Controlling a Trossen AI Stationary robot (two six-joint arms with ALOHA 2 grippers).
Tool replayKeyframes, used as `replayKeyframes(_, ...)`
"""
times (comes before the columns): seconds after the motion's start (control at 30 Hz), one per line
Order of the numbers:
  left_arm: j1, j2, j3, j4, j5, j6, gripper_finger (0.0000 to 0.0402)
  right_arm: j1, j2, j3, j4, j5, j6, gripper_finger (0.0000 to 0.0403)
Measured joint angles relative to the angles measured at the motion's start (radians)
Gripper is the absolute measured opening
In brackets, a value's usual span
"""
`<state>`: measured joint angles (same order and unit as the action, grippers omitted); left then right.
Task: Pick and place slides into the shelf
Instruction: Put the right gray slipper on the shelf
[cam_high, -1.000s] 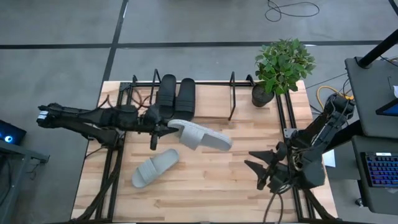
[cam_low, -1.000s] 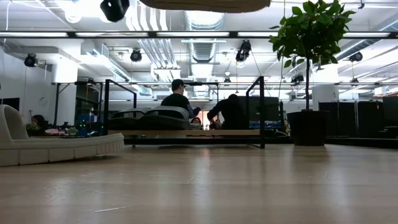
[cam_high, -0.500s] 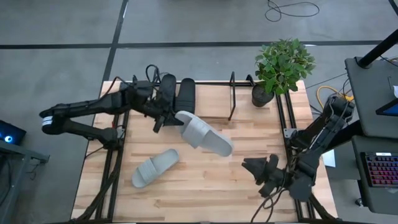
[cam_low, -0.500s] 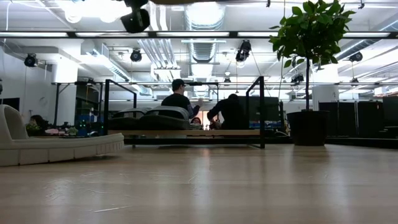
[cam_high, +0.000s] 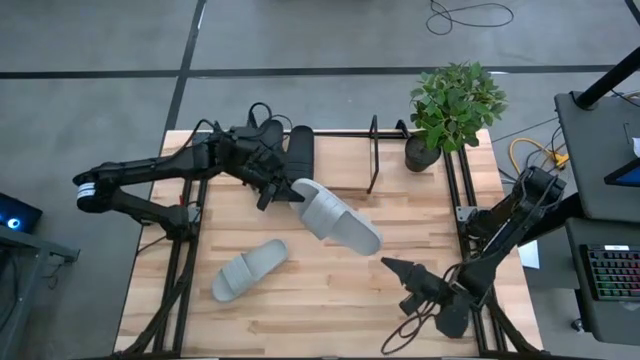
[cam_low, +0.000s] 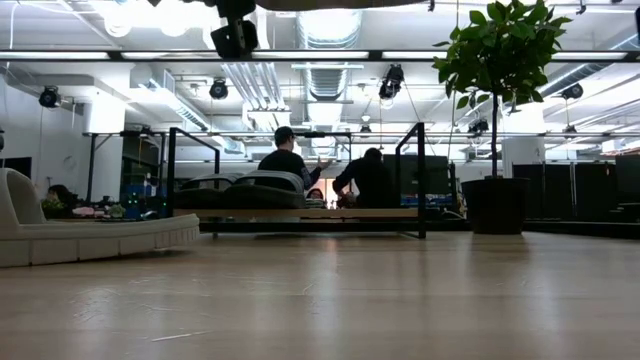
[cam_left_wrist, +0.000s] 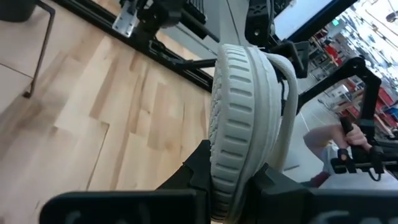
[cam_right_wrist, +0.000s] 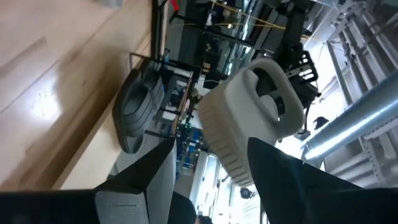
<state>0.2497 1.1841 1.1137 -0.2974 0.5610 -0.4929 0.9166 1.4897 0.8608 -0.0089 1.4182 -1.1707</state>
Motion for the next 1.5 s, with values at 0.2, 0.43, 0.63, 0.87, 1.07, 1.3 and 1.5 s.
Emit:
replayKeyframes(0.2,0.001,0.008,-0.004,0.001,0.006,-0.001,0.0012,-0.023,-0.008,0.000,-0.011,-0.001,0.000,0.0190)
replayKeyframes(0.43,0.010,0.006,-0.004,0.000,0.007,-0.001,0.0012,-0.022,-0.002,0.037,-0.010,-0.010,-0.017,0.0190)
replayKeyframes(0.63,0.009,0.022,-0.004,0.003,0.009,-0.016,0.0012,-0.048,-0.001,0.054,-0.012,-0.029,-0.039,0.0190)
replayKeyframes(0.87,0.008,0.018,-0.003,0.052,0.038,-0.077,0.0022,-0.091,0.000,0.054,-0.017,-0.034,-0.046,0.0190)
replayKeyframes(1.07,0.007,0.023,-0.008,0.044,0.048,-0.058,0.0012,-0.126,0.000,0.054,-0.018,-0.038,-0.046,0.0189)
replayKeyframes(1.3,0.006,0.037,-0.009,0.050,0.062,-0.046,0.0012,-0.176,-0.001,0.054,-0.017,-0.038,-0.070,0.0182)
replayKeyframes(1.5,0.006,0.042,-0.009,0.046,0.066,-0.043,0.0012,-0.179,0.000,0.053,0.008,-0.093,-0.073,0.0157)
